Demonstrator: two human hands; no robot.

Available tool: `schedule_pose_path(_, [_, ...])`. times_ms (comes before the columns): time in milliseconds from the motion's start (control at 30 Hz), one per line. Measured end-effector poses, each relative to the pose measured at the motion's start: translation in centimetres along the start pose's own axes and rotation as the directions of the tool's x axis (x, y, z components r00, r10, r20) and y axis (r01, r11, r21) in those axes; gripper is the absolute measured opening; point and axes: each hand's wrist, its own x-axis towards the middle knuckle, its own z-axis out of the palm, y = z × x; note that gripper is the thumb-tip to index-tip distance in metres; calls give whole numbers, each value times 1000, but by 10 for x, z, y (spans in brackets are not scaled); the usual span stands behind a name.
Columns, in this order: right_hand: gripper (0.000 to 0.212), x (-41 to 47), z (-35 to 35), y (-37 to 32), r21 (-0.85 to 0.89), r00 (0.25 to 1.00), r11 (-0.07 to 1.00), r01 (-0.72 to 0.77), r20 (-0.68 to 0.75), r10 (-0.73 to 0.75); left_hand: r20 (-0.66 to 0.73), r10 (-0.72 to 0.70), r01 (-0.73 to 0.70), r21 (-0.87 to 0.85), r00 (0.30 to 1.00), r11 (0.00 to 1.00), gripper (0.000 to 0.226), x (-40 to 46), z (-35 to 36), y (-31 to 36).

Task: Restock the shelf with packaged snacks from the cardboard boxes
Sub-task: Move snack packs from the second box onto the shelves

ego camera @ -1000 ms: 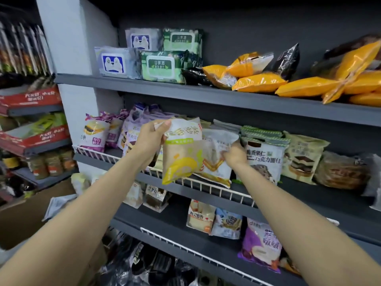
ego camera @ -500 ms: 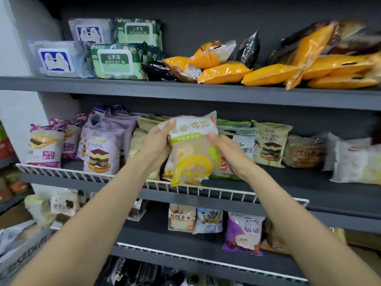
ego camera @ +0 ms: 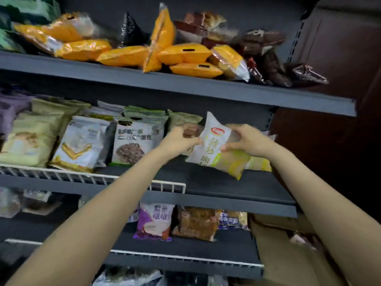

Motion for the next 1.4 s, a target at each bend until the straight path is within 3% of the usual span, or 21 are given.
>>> schedule_pose_path(133, [72, 8, -24, 47, -278, 990, 960, -43, 115, 78, 116, -95, 90, 45, 989, 995, 47, 19, 65, 11])
schedule_pose_path(300, [58, 21, -23, 88, -481, 971, 870, -111, 136, 199, 62, -231, 236, -94, 971, 967, 48, 47, 125, 8])
schedule_pose_path(467, [65, 9, 9, 110, -454, 961, 856, -247, -5, 275, 16, -356, 357, -25, 934, 934, 42, 62, 155, -2])
schedule_pose_path(633, [75, -10, 48, 119, -378, 955, 890, -254, -244, 168, 17, -343, 341, 72, 939, 937, 33, 65, 161, -8])
schedule_pose_path(933, [73, -7, 26, 111, -329, 969, 912, -245, -63, 238, 55, -332, 324, 116, 942, 939, 25, 62, 152, -7])
schedule_pose_path(1033, [74, -9, 22, 104, -307, 968, 918, -251, -55, 246, 32, -271, 256, 236, 962, 937, 23, 60, 149, -2])
schedule_pose_path(1167, [59, -14, 26, 76, -183, 981, 980, -79, -187, 44, -98, -109, 139, 392, 989, 909, 27, 46, 118, 3])
schedule_pose_path(1300, [35, -9, 40, 19, -73, 970, 995, 66, -228, -81, -249, 23, 150, 655, 968, 741, 28, 9, 58, 2])
schedule_pose_path(1400, [28, 3, 64, -36, -49, 964, 981, 187, -181, -193, -307, 116, 186, 791, 944, 582, 26, -29, 4, -5])
